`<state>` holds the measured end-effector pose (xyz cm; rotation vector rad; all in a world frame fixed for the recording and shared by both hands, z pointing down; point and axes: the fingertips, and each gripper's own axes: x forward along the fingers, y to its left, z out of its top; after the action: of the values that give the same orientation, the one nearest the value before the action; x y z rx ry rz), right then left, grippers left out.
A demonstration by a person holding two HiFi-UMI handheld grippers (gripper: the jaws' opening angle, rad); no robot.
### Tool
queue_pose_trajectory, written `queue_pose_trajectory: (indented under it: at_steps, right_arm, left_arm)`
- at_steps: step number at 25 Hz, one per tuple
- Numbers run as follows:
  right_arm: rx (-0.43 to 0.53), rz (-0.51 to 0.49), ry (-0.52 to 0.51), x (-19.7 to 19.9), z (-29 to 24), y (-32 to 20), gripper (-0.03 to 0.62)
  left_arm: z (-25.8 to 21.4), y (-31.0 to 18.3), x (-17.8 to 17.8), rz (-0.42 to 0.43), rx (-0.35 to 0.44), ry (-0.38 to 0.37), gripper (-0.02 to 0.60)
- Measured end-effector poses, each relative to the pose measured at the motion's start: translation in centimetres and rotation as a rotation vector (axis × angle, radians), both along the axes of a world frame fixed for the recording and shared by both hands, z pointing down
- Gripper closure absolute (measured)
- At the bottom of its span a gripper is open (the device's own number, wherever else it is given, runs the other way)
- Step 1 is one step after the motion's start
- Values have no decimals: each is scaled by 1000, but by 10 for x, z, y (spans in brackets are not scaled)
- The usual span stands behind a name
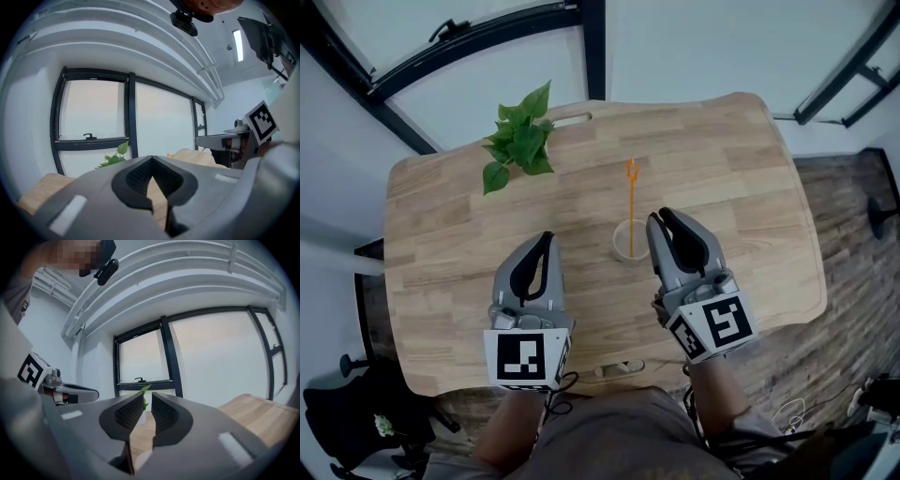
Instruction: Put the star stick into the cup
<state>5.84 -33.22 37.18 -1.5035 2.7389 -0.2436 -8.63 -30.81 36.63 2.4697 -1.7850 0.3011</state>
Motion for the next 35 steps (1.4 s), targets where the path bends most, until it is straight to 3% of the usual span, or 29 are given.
queue_pose_trajectory:
  at_steps: [7, 15, 35]
  right_arm:
    - [88, 16, -15, 15, -44, 44, 569]
    - [194, 31, 6, 28, -99, 83, 569]
    - [273, 56, 35, 30, -135, 113, 571]
  left_arm:
    - [-34, 30, 2, -13, 77, -1, 581]
    - [-80, 63, 22, 13, 184, -8, 581]
    - [-114, 86, 37, 58, 265, -6, 581]
